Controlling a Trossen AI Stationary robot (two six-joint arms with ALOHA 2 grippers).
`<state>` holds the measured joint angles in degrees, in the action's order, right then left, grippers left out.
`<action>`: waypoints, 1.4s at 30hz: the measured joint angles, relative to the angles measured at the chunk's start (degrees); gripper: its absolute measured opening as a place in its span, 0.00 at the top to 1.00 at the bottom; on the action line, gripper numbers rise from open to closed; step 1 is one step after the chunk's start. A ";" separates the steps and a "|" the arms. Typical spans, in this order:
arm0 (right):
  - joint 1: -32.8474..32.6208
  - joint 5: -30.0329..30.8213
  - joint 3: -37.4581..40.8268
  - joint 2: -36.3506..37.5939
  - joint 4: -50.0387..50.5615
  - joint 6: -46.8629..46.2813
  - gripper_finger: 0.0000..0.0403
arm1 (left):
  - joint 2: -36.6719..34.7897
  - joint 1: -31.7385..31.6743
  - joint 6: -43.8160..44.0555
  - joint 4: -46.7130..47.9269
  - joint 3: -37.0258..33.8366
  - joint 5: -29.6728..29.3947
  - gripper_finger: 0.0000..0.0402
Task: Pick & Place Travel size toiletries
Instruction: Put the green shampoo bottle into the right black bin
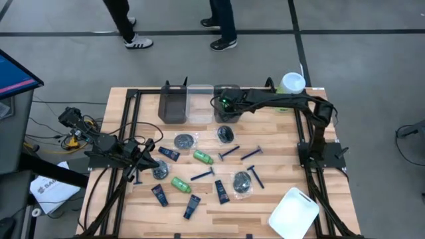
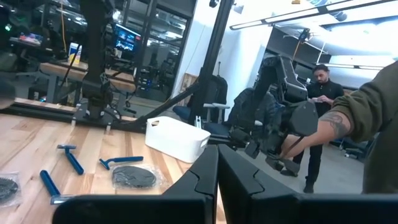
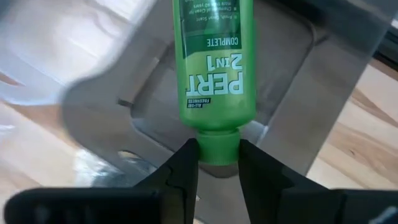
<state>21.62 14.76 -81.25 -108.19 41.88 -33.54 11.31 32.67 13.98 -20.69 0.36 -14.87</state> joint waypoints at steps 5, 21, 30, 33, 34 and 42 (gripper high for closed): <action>-0.17 0.16 0.02 0.03 0.49 0.85 0.71 | 0.00 0.00 0.01 -0.05 0.00 -0.13 0.99; -6.94 -9.38 -13.75 0.67 2.32 11.58 0.35 | 0.00 0.00 0.00 -0.38 0.01 -0.11 0.99; -17.37 -8.93 -18.35 0.69 3.17 13.77 0.40 | 0.00 0.00 0.00 -0.40 0.00 -0.11 0.99; -20.11 -8.92 -18.42 -0.07 4.19 12.51 0.40 | 0.00 -0.02 0.00 -0.40 0.00 -0.11 0.99; -20.90 -8.92 -18.39 -0.74 4.86 12.18 0.40 | 0.00 0.00 0.01 -0.42 0.01 -0.10 0.99; -25.82 -8.94 -18.29 -7.80 6.30 11.17 0.40 | 0.03 0.00 0.00 -0.46 0.01 -0.09 0.99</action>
<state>-4.20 5.82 -99.54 -115.99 48.18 -22.37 11.34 32.67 13.98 -21.15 0.37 -14.96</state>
